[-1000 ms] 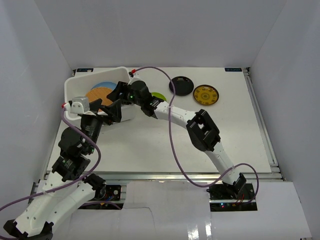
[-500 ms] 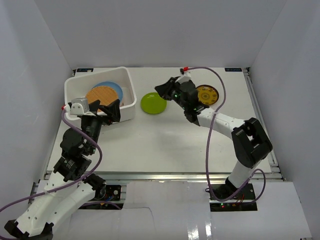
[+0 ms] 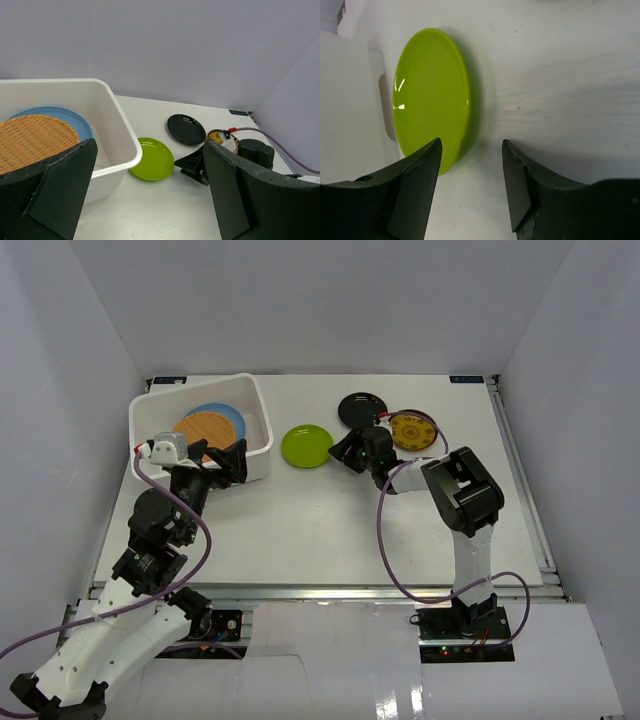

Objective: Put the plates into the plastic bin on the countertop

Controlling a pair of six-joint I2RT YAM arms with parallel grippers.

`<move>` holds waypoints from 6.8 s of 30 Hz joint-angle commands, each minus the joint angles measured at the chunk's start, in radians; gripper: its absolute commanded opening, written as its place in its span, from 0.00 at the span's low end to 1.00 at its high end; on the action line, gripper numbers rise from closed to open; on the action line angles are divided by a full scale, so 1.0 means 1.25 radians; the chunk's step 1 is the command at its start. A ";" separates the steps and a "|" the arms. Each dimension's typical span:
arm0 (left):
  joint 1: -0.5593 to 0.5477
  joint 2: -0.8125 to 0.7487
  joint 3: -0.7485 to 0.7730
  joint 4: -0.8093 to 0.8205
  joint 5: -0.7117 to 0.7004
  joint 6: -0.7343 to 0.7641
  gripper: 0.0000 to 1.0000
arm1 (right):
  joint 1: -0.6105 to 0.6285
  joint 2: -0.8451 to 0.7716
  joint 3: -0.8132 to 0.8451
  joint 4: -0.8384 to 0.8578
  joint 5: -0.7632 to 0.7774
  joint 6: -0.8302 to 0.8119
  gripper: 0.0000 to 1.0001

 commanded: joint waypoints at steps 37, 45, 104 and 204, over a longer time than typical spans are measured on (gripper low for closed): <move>0.031 -0.074 0.000 0.001 0.000 -0.007 0.98 | 0.212 0.017 0.578 -0.132 0.073 -0.248 0.08; 0.033 -0.065 0.003 -0.002 0.004 -0.002 0.98 | 0.282 0.198 0.842 -0.234 0.018 -0.236 0.09; 0.036 -0.060 0.003 -0.005 0.029 0.006 0.98 | -0.450 -0.208 -0.226 0.121 0.083 0.042 0.08; 0.093 -0.057 -0.003 0.012 0.136 -0.010 0.98 | -0.056 -0.178 0.201 0.094 -0.106 -0.062 0.08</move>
